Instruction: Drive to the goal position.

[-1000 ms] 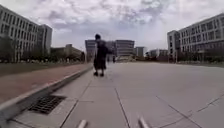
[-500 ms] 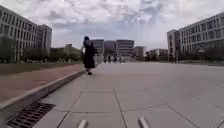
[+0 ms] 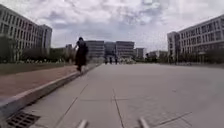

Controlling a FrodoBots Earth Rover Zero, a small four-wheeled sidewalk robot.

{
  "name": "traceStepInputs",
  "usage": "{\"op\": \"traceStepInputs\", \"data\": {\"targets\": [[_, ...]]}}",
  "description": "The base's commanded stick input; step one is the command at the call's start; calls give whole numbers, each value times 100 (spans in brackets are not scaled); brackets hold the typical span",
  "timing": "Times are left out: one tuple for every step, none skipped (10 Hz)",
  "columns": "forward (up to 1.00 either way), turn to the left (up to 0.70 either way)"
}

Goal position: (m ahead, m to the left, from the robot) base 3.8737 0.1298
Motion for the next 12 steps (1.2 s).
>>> {"op": "traceStepInputs", "data": {"targets": [[70,0],[70,0],[70,0],[70,0],[70,0],[70,0],[70,0],[70,0],[70,0],[70,0],[70,0],[70,0]]}}
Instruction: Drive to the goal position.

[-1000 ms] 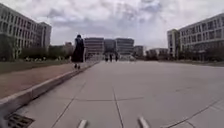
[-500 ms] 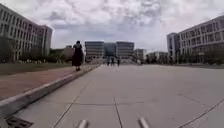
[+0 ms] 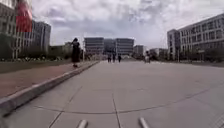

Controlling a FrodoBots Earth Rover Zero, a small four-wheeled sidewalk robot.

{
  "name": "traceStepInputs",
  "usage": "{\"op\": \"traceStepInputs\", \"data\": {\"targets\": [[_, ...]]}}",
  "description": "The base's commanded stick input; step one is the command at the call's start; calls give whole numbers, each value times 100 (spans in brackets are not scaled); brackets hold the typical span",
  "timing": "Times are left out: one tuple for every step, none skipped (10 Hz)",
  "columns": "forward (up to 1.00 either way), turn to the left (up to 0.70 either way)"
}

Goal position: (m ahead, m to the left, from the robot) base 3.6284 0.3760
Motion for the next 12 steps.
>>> {"op": "traceStepInputs", "data": {"targets": [[70,0],[70,0],[70,0],[70,0],[70,0],[70,0],[70,0],[70,0],[70,0],[70,0],[70,0],[70,0]]}}
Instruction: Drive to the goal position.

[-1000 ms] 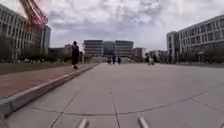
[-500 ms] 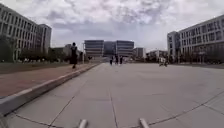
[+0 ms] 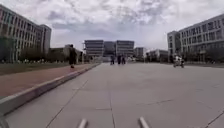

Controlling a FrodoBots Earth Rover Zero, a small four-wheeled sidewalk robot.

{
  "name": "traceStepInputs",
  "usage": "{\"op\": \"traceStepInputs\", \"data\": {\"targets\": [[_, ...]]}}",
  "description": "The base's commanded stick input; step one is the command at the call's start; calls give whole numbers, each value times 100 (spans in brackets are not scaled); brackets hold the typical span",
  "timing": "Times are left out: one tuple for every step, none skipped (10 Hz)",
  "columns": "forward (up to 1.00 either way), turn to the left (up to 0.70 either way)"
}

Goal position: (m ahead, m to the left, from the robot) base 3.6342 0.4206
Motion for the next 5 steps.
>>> {"op": "traceStepInputs", "data": {"targets": [[70,0],[70,0],[70,0],[70,0],[70,0]]}}
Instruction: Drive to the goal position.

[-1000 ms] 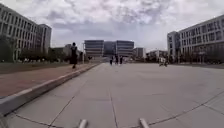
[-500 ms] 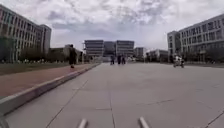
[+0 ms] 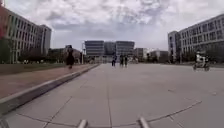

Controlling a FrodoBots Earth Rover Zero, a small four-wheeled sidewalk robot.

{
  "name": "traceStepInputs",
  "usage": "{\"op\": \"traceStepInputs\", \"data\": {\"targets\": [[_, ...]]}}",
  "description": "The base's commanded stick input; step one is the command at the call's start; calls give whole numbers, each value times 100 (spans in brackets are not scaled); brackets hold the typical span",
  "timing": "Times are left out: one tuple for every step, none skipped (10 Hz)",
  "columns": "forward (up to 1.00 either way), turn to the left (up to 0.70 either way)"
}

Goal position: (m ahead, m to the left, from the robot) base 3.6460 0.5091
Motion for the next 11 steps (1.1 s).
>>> {"op": "traceStepInputs", "data": {"targets": [[70,0],[70,0],[70,0],[70,0],[70,0],[70,0],[70,0],[70,0],[70,0],[70,0],[70,0]]}}
